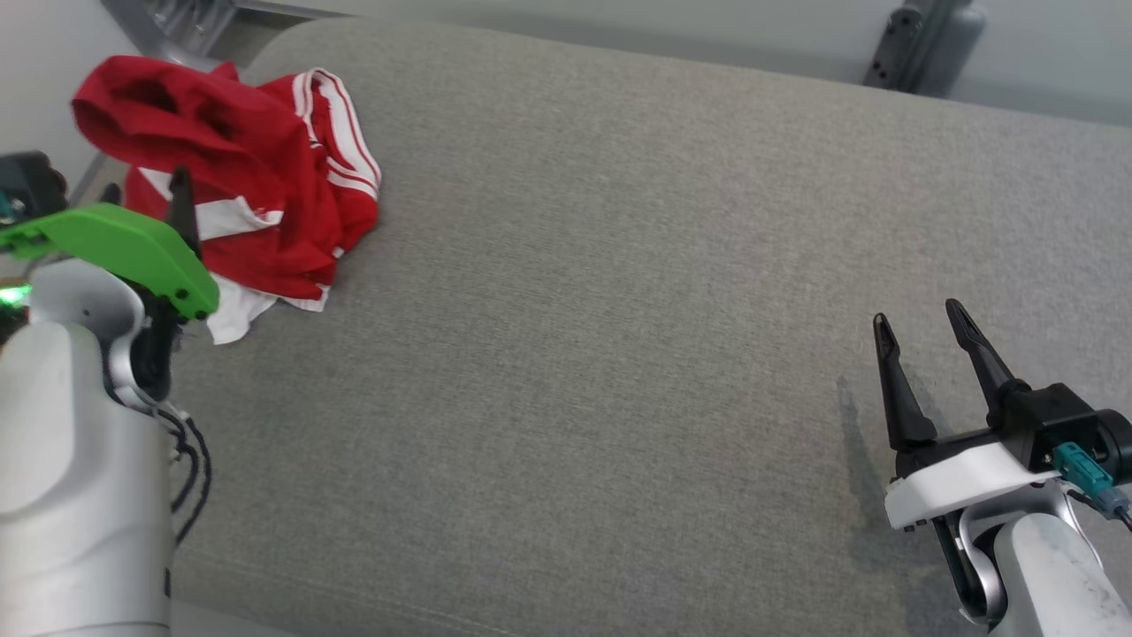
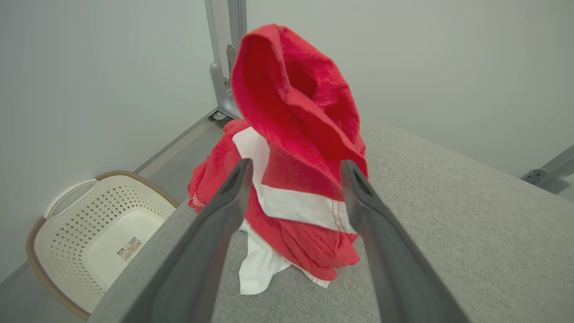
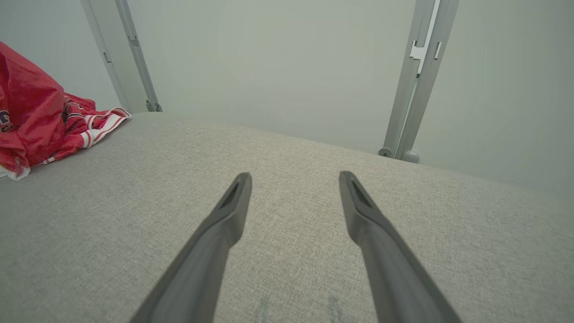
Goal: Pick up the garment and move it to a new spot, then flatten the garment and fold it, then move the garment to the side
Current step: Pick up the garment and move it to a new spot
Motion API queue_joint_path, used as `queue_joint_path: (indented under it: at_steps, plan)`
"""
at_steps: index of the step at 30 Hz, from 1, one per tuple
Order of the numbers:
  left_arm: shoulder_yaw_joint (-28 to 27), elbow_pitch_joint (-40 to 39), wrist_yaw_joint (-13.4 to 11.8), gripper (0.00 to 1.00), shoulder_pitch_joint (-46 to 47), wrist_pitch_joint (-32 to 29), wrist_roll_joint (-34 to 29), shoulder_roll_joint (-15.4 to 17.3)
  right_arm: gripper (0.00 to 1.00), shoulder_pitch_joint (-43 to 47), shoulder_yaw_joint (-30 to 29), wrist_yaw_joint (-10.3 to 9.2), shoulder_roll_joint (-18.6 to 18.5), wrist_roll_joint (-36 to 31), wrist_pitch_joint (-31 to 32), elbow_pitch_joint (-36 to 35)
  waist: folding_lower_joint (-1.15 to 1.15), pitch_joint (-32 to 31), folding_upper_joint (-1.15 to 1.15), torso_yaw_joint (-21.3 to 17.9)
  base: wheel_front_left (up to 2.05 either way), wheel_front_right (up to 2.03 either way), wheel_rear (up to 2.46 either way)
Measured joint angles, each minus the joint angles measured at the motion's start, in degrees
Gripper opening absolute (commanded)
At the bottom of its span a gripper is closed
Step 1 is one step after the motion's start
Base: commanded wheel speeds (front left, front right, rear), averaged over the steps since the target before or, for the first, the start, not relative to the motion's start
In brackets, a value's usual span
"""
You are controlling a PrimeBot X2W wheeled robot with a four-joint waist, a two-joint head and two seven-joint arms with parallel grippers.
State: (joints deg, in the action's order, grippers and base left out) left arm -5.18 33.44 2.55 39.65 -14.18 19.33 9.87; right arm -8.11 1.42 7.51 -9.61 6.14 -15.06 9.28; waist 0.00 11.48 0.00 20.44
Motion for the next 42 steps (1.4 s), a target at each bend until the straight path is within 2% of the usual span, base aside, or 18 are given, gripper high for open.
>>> queue_joint_path:
  at_steps: [2,8,12,13,14,16,21,28,34,35,38,39,42]
  plan:
    - [-0.49,0.57,0.01,1.0,2.22,-1.78,0.19,1.69,1.0,-0.54,0.33,0.0,0.1,0.24,0.0,0.16,0.0,1.74,0.0,-1.5,0.0,0.0,0.0]
    - [-2.63,4.07,-0.69,1.0,7.3,-5.28,3.16,2.74,1.0,-2.94,0.9,0.0,-0.33,0.48,0.01,0.11,0.0,6.99,0.0,-5.83,0.0,0.0,0.0]
    - [-2.48,8.66,-2.03,1.0,7.72,-4.28,2.16,4.36,1.0,-4.57,2.86,0.0,-0.38,0.53,0.0,0.23,0.0,9.76,0.0,-8.86,0.0,0.0,0.0]
    - [-2.42,9.8,-2.14,0.52,7.79,-3.54,1.68,4.91,1.0,-5.08,3.05,0.0,-0.29,0.58,0.0,0.26,0.0,10.3,0.0,-9.67,0.0,0.0,0.0]
    - [-2.36,10.68,-2.36,0.0,7.87,-2.1,1.34,5.33,1.0,-5.53,2.87,0.0,-0.1,0.64,0.01,0.2,0.0,10.84,0.0,-10.54,0.0,0.0,0.0]
    - [-2.25,12.03,-2.32,0.0,7.97,0.32,1.26,5.41,1.0,-5.67,2.37,0.0,0.26,0.76,0.0,0.18,0.0,11.64,0.0,-12.03,0.0,0.0,0.0]
    - [-0.55,13.89,0.02,0.0,7.94,4.75,0.27,5.31,1.0,-3.77,0.71,0.0,0.37,1.04,0.01,1.13,0.01,11.88,0.0,-14.45,0.0,0.0,0.0]
    - [1.77,7.06,3.0,0.0,7.95,5.71,-0.29,7.67,1.0,-1.63,-0.18,0.0,2.07,1.34,0.0,1.31,0.0,8.51,0.0,-14.67,0.0,0.0,0.0]
    - [3.49,-7.0,3.99,0.0,7.19,0.54,1.44,9.38,1.0,-0.09,-0.46,0.0,4.04,1.89,0.0,1.89,0.0,4.55,0.0,-14.16,0.0,0.0,0.0]
    - [4.65,-18.71,4.17,0.0,5.13,-4.34,3.38,9.34,1.0,1.01,-0.65,0.0,5.05,2.46,0.01,2.19,0.0,2.24,0.0,-14.49,0.0,0.0,0.0]
    - [5.3,-26.77,4.25,0.0,3.22,-7.81,5.39,9.02,1.0,1.36,-1.02,0.0,5.44,2.56,0.0,2.34,0.0,1.05,0.0,-15.47,0.0,0.0,0.0]
    - [6.04,-31.72,4.25,0.0,1.99,-10.24,6.56,8.39,1.0,1.87,-1.16,0.0,5.66,2.85,0.0,2.37,0.0,0.48,0.0,-16.52,0.0,0.0,0.0]
    - [7.47,-37.82,4.25,0.0,0.44,-13.29,8.94,6.92,1.0,2.05,-1.37,0.0,5.91,2.87,0.0,2.33,-0.01,-0.15,0.0,-18.34,0.0,0.0,0.0]
